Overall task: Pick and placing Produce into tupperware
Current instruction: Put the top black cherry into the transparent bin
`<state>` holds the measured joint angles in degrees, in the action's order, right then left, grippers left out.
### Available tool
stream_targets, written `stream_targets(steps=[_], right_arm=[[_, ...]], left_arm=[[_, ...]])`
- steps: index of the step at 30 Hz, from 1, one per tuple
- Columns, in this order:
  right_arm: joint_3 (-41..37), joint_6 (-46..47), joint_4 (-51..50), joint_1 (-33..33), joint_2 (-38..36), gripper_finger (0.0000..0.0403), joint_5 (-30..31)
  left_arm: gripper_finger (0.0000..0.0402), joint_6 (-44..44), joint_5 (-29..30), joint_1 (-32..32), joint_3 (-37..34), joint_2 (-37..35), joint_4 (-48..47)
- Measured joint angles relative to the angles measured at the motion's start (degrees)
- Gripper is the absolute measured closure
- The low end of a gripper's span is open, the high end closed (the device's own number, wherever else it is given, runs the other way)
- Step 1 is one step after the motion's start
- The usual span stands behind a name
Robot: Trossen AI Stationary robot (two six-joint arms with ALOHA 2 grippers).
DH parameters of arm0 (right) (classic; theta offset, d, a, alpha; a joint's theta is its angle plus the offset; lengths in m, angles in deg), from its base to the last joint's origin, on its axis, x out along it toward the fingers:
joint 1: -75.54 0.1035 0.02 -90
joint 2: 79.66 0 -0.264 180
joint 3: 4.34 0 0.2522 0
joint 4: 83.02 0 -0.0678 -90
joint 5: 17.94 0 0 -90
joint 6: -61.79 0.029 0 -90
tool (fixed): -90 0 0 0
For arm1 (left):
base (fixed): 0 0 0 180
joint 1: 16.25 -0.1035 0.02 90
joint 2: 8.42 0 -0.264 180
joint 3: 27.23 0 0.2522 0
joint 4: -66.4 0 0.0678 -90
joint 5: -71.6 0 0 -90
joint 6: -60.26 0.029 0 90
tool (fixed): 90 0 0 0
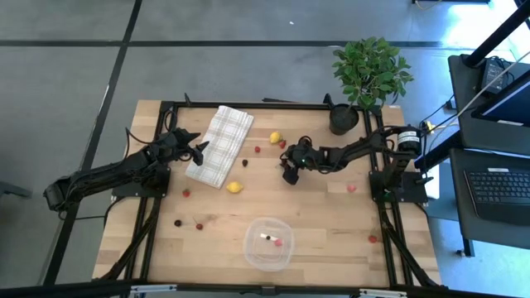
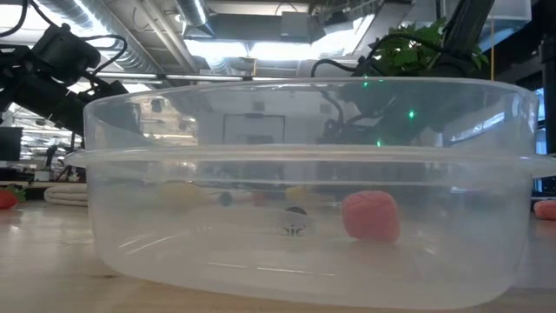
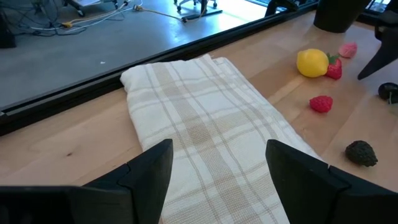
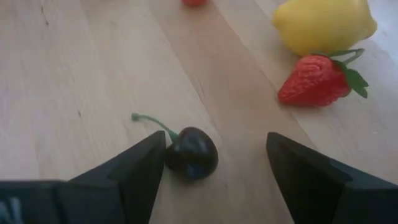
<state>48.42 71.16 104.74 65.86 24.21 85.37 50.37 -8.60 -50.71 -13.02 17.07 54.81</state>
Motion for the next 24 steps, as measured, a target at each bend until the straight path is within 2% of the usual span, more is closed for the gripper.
stream_targets(steps=[6,9,24], right_arm=[[0.0,-0.3,-0.2,-0.7,0.0,0.0124,-2.7],[0.0,0.6,-0.3,-0.7,0.0,0.0137,-3.1],[0.0,0.6,-0.4,-0.7,0.0,0.0273,-3.6]], left_arm=[[0.0151,0.0,0.0,0.0,0.0,0.0,0.0],[0.0151,0.0,0.0,0.0,0.0,0.0,0.0],[0.0151,0.0,0.0,0.0,0.0,0.0,0.0]])
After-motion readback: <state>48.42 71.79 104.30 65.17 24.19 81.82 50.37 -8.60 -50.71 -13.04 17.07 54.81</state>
